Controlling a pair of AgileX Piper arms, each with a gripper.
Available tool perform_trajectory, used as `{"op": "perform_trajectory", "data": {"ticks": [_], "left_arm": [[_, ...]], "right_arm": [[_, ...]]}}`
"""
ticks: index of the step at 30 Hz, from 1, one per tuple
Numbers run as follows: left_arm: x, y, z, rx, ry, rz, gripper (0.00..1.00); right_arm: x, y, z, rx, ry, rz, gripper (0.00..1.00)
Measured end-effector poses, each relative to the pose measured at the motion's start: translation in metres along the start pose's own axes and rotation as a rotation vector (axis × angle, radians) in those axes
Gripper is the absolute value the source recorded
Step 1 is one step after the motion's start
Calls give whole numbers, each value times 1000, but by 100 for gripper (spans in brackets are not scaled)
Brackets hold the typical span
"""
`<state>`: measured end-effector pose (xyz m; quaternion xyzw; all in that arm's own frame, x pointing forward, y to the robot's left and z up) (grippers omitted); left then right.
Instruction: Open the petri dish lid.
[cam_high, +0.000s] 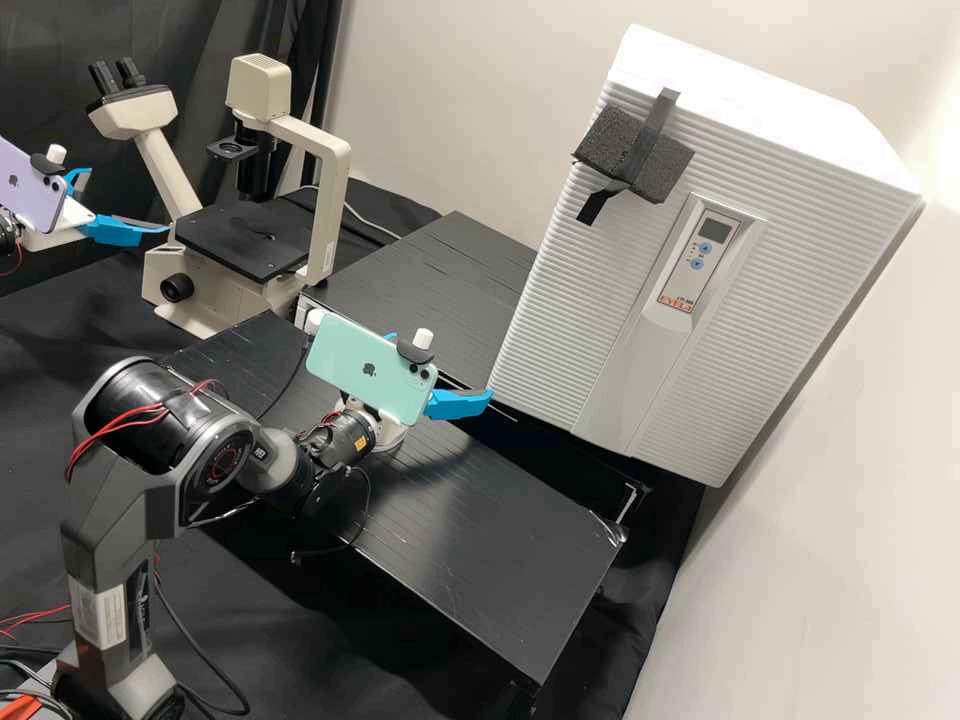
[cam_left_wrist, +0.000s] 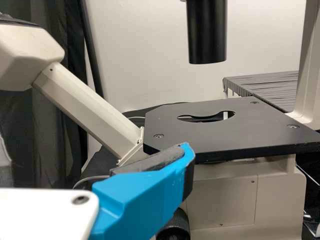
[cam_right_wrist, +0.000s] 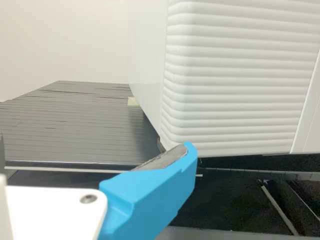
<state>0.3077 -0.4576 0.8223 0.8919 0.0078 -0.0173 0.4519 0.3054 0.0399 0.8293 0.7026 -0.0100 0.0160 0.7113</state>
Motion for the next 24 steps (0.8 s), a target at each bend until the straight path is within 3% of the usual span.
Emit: {"op": "perform_trajectory", "data": {"ticks": [14,24], "left_arm": [[0,0,0,0,0,0,100],[0,0,0,0,0,0,100]], "right_arm": [[-16,0,1,0,-4,0,100],[-67,4,-6,2,97,85,100]]}}
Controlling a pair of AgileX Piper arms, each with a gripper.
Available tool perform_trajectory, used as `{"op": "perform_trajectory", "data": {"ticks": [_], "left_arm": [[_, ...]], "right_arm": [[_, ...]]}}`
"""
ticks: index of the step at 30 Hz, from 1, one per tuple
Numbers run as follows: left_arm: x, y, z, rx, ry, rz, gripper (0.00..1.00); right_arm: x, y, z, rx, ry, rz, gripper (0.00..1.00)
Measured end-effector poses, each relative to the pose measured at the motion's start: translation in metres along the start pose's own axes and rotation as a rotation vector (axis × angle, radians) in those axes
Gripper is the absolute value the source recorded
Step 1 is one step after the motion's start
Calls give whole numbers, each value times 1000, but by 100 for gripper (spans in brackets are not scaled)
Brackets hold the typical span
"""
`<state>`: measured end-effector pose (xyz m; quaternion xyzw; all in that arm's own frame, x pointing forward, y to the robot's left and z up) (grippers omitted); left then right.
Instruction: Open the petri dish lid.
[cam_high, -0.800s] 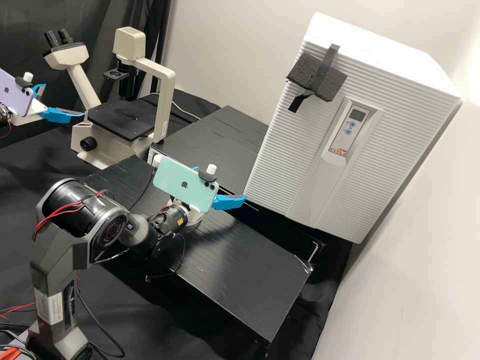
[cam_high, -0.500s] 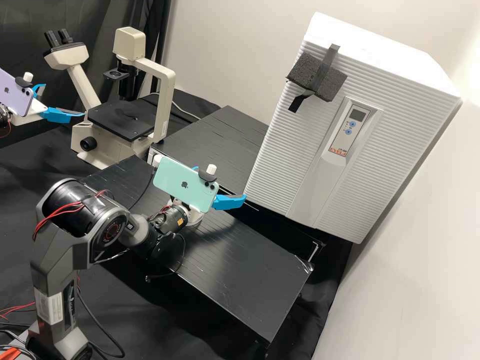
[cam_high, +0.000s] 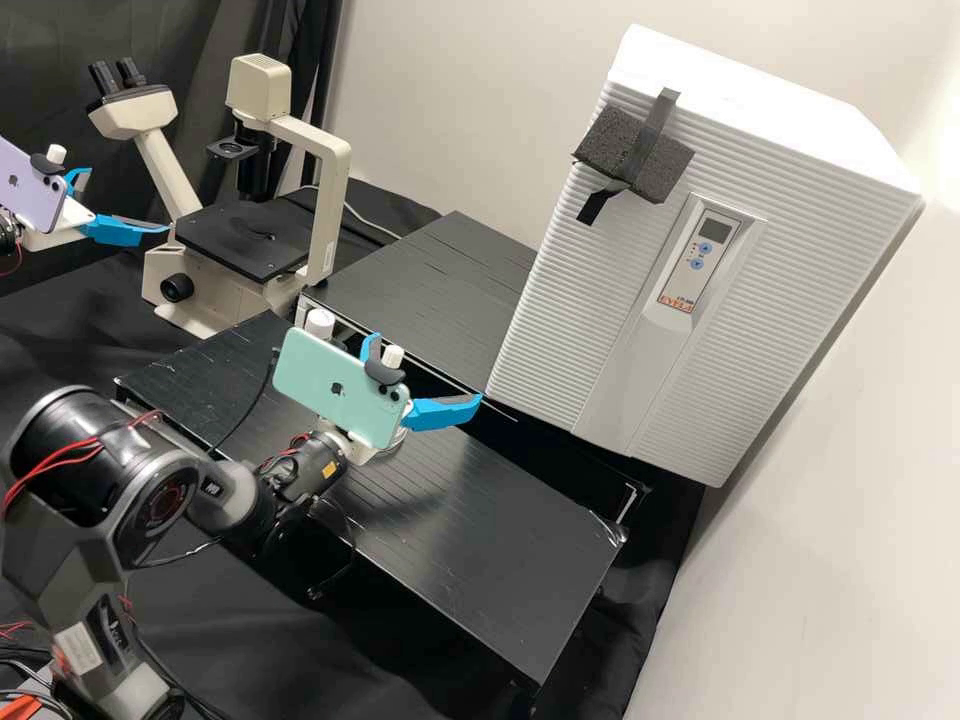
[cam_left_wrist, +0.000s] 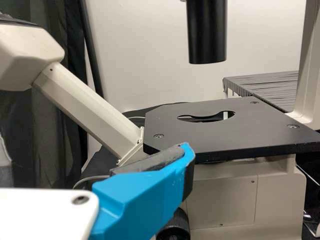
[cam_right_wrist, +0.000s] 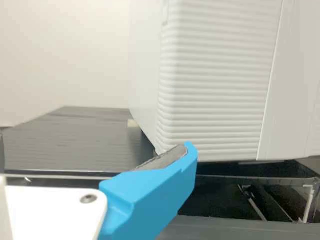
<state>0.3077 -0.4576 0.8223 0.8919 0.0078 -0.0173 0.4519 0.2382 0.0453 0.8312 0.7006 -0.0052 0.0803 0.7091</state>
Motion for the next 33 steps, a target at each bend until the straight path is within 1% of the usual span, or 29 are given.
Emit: {"op": "perform_trajectory", "data": {"ticks": [4,8,11,21,25,33], "left_arm": [[0,0,0,0,0,0,100],[0,0,0,0,0,0,100],[0,0,0,0,0,0,100],[0,0,0,0,0,0,100],[0,0,0,0,0,0,100],[0,0,0,0,0,0,100]], "right_arm": [[-15,-11,-2,6,29,-29,100],[-27,-21,1,10,15,-77,100],[-33,-24,2,12,7,-93,100],[-38,-32,-3,19,29,-134,100],[-37,-37,-2,18,27,-155,100],[-37,-37,0,24,4,-148,100]]}}
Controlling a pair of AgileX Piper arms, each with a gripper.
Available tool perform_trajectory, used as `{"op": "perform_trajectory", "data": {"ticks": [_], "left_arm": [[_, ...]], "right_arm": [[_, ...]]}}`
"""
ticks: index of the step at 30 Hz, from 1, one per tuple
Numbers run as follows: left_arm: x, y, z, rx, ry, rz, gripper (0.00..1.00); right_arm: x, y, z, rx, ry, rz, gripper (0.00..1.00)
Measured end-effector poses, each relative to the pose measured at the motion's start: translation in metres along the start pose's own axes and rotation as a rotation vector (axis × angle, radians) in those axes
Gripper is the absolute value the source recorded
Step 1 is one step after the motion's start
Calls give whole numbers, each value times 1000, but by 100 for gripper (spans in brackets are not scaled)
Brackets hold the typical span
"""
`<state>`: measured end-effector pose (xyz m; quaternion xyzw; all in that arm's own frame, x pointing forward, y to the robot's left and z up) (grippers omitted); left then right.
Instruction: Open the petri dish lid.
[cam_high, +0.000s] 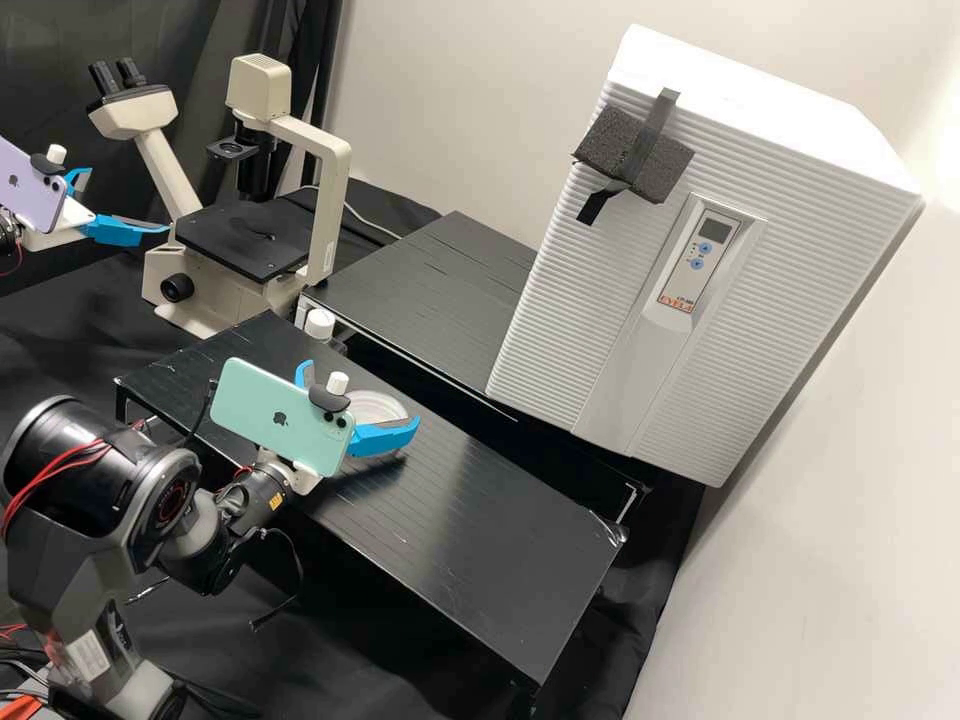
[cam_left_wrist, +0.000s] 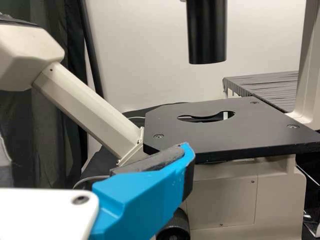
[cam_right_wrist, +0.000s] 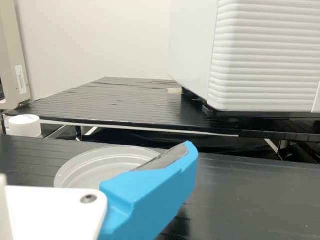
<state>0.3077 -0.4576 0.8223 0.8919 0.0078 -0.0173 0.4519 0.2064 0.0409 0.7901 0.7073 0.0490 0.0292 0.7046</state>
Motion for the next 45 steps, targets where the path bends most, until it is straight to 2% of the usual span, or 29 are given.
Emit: {"op": "perform_trajectory", "data": {"ticks": [14,22,45], "left_arm": [[0,0,0,0,0,0,100],[0,0,0,0,0,0,100],[0,0,0,0,0,0,100]], "right_arm": [[1,-1,4,-5,-20,0,100],[2,11,16,-14,-76,57,100],[6,10,18,-17,-76,55,100]]}}
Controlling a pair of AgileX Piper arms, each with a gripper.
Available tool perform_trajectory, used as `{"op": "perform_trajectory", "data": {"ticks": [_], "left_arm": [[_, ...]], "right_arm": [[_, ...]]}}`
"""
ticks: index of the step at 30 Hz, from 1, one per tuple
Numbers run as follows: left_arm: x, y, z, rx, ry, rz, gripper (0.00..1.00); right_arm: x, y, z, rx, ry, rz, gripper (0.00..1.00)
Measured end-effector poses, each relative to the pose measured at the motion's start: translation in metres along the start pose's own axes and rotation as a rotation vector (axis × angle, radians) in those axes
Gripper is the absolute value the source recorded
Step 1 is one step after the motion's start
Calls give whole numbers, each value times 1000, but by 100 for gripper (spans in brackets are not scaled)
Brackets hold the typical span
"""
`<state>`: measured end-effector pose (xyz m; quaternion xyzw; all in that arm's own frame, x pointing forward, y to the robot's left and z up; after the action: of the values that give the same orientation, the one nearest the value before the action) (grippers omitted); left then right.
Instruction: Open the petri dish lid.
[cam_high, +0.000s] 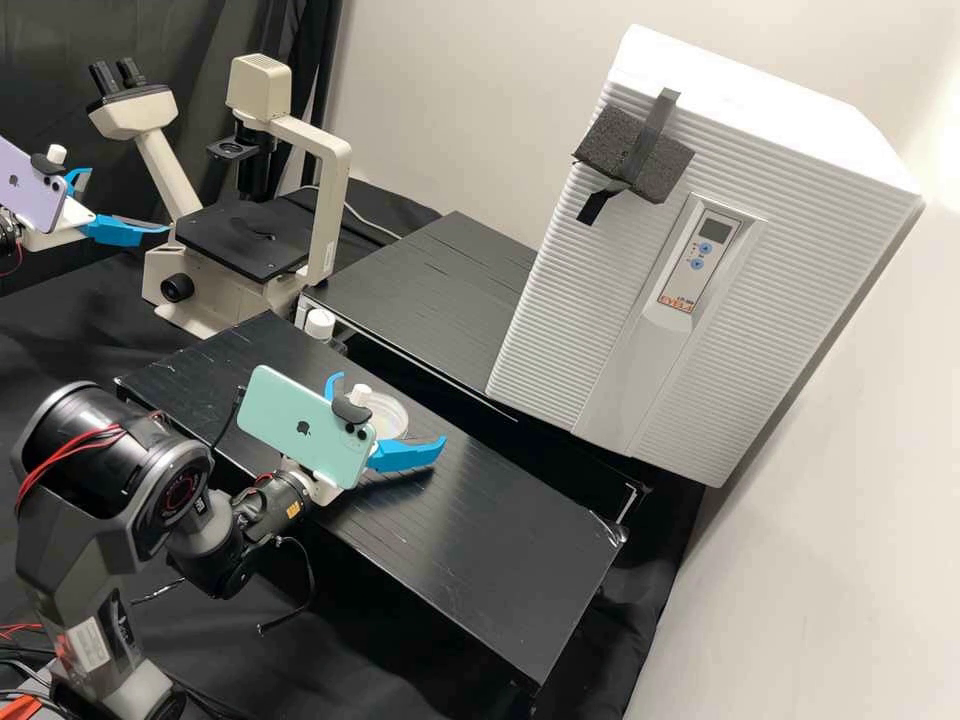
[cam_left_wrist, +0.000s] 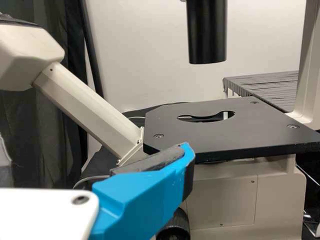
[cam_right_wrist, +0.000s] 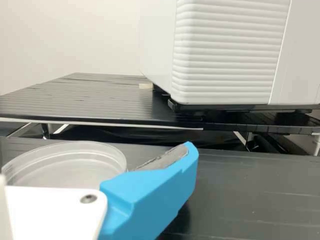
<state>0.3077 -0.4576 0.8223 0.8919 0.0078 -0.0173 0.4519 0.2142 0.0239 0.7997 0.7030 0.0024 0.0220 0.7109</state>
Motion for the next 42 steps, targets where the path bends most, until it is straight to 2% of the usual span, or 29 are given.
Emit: {"op": "perform_trajectory", "data": {"ticks": [17,39,40,42], "left_arm": [[0,0,0,0,0,0,100],[0,0,0,0,0,0,100],[0,0,0,0,0,0,100],[0,0,0,0,0,0,100]], "right_arm": [[-4,6,-11,4,62,18,100],[0,-6,-2,5,15,-29,100],[0,-6,-2,5,13,-30,0],[0,-6,-2,5,13,-30,0]]}}
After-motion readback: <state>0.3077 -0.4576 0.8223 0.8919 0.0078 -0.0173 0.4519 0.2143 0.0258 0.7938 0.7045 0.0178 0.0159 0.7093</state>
